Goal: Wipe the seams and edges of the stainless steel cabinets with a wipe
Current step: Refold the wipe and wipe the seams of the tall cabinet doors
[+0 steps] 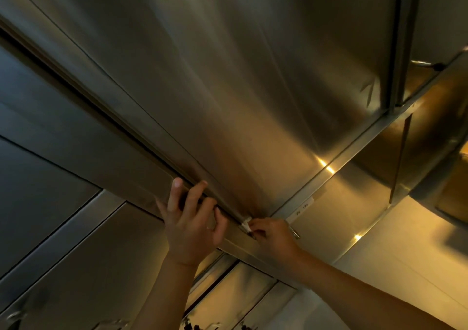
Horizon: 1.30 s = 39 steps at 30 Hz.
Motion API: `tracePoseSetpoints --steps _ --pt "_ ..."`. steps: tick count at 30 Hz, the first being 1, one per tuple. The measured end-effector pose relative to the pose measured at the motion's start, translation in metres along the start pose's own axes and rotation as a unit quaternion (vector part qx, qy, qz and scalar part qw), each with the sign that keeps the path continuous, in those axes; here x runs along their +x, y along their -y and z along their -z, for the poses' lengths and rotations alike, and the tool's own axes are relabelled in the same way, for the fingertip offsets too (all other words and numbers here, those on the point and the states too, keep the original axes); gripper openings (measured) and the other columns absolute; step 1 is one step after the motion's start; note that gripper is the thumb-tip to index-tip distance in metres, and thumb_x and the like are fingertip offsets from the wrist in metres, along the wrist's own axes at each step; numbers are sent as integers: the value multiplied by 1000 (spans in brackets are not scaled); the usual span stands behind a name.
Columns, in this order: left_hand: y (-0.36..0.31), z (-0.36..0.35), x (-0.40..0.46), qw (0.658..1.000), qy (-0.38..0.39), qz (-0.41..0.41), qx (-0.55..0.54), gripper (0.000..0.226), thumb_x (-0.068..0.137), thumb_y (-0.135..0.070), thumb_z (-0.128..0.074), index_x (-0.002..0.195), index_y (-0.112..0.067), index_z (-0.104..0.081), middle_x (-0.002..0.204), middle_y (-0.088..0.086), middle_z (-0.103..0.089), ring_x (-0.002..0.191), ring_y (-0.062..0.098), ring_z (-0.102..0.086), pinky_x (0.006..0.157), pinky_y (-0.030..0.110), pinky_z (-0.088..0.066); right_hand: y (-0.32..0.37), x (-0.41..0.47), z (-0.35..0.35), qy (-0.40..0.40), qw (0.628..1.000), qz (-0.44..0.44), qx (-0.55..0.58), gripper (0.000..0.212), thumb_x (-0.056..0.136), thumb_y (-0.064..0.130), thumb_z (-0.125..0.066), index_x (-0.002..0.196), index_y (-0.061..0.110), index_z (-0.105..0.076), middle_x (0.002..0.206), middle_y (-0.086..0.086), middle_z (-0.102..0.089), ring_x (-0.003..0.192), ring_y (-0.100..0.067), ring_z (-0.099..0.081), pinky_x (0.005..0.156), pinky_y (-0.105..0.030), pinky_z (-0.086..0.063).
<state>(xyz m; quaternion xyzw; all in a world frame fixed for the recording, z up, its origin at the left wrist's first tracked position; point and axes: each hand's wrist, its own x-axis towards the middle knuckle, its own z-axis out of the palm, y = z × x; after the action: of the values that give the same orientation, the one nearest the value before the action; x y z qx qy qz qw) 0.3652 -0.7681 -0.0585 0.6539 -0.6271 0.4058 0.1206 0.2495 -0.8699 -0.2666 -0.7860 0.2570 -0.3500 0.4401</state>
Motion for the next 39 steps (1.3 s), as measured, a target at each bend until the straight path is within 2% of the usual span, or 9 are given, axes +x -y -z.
tracePoseSetpoints --steps 5,8,11,14,17,22,25,30,39 --pt "-1 1 1 1000 0 4 -17 13 82 -29 -67 78 -18 -70 131 3 -58 157 34 -11 95 79 -35 -3 -7 7 54 998 -23 5 11 89 18 -74 80 23 -78 80 14 -74 78 3 -68 77 -23 -55" --pt "-2 3 0 1000 0 4 -23 11 82 -27 -68 78 -17 -71 129 5 -62 158 34 -11 98 79 -34 4 -11 17 54 998 -32 26 12 92 26 -72 84 24 -80 87 17 -75 82 6 -69 82 -18 -53" --pt "-3 8 1 1000 7 1 -25 8 76 -24 -74 76 -17 -73 122 10 -70 159 32 -10 104 79 -29 28 -7 30 6 998 -9 56 9 91 24 -73 90 20 -81 96 12 -76 87 1 -71 81 -29 -59" --pt "-3 18 3 999 10 -3 -30 6 78 -24 -73 77 -18 -74 127 8 -70 158 28 -14 111 76 -25 67 11 48 -38 995 44 76 10 89 10 -76 97 14 -80 102 6 -77 93 -6 -72 82 -36 -60" --pt "2 38 8 998 7 -6 -67 10 82 -20 -66 84 -18 -75 135 10 -65 150 29 -33 108 70 -32 121 38 72 -87 986 103 94 13 87 2 -77 99 7 -80 106 0 -78 97 -9 -73 86 -29 -58" --pt "28 89 43 993 -27 -17 -112 24 84 -11 -59 101 -11 -76 129 16 -64 129 33 -51 93 56 -45 208 78 98 -139 966 192 107 17 86 4 -76 102 1 -80 111 -6 -78 101 -13 -74 88 -26 -59" --pt "50 122 74 992 -78 -22 -95 19 83 -6 -61 93 -5 -77 123 20 -68 127 34 -52 99 53 -42 252 99 100 -146 962 206 104 19 87 5 -76 105 7 -80 107 -2 -79 94 -11 -75 83 -32 -60" --pt "96 165 116 990 -118 -41 -62 18 84 -3 -63 96 -4 -75 131 21 -65 137 37 -50 115 63 -34 313 133 110 -173 958 197 114 15 94 15 -75 108 16 -80 96 6 -78 88 -10 -74 80 -44 -61" --pt "145 195 180 977 -180 -107 -37 21 85 -1 -59 100 -2 -74 131 23 -64 135 41 -52 109 67 -36 434 188 155 -242 915 309 93 13 95 18 -72 100 11 -81 87 1 -78 82 -9 -73 77 -43 -59"
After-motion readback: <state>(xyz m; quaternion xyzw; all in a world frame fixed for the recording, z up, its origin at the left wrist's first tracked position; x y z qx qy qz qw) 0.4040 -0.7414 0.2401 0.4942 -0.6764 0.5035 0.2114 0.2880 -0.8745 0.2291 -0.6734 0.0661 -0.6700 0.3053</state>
